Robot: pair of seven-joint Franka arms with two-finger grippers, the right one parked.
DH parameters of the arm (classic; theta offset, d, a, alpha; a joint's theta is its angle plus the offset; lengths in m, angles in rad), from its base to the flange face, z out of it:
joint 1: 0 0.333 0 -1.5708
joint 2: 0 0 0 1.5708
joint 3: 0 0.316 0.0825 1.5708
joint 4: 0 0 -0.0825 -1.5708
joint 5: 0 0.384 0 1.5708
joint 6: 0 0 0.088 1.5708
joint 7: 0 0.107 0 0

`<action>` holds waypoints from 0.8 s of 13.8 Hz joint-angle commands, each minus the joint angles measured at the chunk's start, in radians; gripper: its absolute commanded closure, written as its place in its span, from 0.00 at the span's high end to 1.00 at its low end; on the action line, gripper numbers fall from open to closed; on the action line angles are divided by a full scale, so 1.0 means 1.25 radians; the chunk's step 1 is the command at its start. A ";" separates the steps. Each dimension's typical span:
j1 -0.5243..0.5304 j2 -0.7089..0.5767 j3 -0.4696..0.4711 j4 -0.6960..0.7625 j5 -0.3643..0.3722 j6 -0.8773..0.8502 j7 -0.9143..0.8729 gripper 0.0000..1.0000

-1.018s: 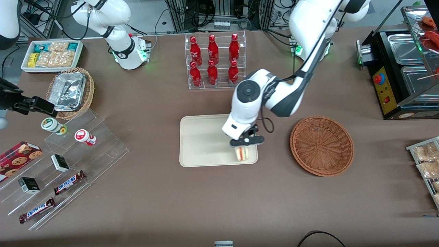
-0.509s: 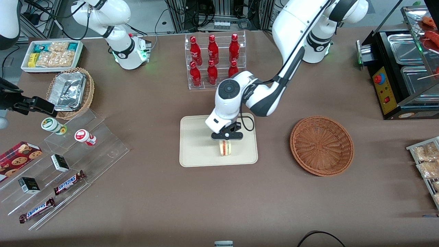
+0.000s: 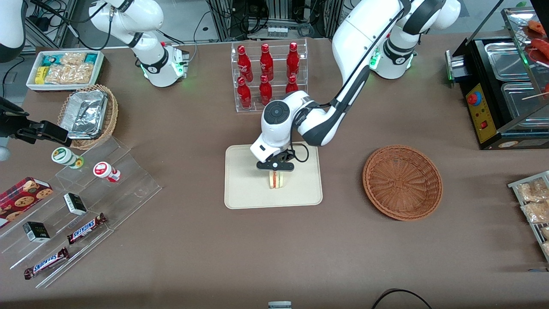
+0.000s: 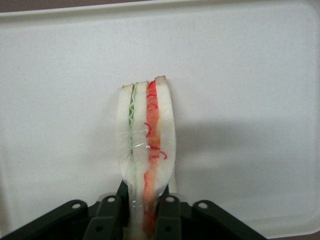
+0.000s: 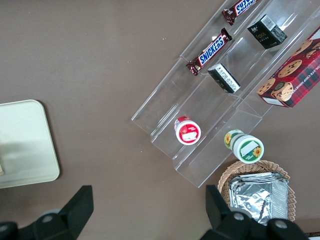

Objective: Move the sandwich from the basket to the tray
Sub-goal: 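Lower the sandwich onto the cream tray and open the left gripper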

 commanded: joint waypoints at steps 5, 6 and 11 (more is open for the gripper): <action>0.015 -0.062 0.006 0.044 0.002 -0.035 -0.014 1.00; 0.021 -0.088 0.006 0.047 0.002 -0.069 -0.015 1.00; 0.110 -0.241 0.007 0.041 -0.030 -0.232 -0.051 1.00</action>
